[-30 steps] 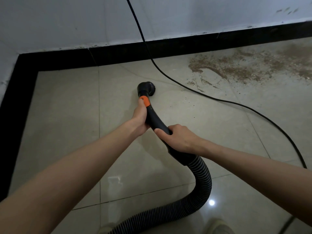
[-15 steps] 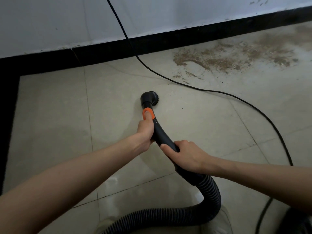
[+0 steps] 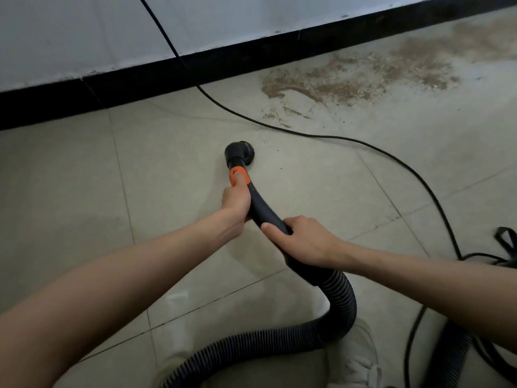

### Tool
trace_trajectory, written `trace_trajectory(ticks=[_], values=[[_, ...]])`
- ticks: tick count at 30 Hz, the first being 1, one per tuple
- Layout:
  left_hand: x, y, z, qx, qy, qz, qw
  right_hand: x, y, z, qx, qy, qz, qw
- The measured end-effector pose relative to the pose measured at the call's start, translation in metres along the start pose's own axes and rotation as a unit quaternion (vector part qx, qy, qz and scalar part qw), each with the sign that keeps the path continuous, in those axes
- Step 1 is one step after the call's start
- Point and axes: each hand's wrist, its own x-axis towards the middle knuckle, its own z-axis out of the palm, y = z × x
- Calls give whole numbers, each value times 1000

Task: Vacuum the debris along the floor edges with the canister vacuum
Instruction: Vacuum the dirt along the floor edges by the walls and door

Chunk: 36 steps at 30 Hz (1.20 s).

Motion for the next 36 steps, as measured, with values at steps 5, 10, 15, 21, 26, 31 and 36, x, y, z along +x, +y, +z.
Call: trace_trajectory(ticks=[5, 10, 15, 21, 26, 31, 36], values=[[16, 26, 21, 22, -27, 13, 999, 22, 0, -17, 27, 33, 20, 999], [17, 26, 35, 24, -63, 4, 998, 18, 8, -20, 41, 49, 37, 997], [8, -1, 36, 35, -72, -13, 997, -7, 19, -7, 37, 42, 52, 997], [-1, -18, 37, 53, -68, -21, 996, -23, 25, 4, 41, 49, 64, 996], [0, -23, 41, 64, -59, -22, 996, -26, 27, 8, 50, 53, 70, 995], [5, -15, 37, 62, -47, -14, 997, -17, 22, 3, 49, 39, 62, 996], [20, 24, 21, 14, -31, 8, 999, 21, 0, -20, 40, 12, 17, 999]])
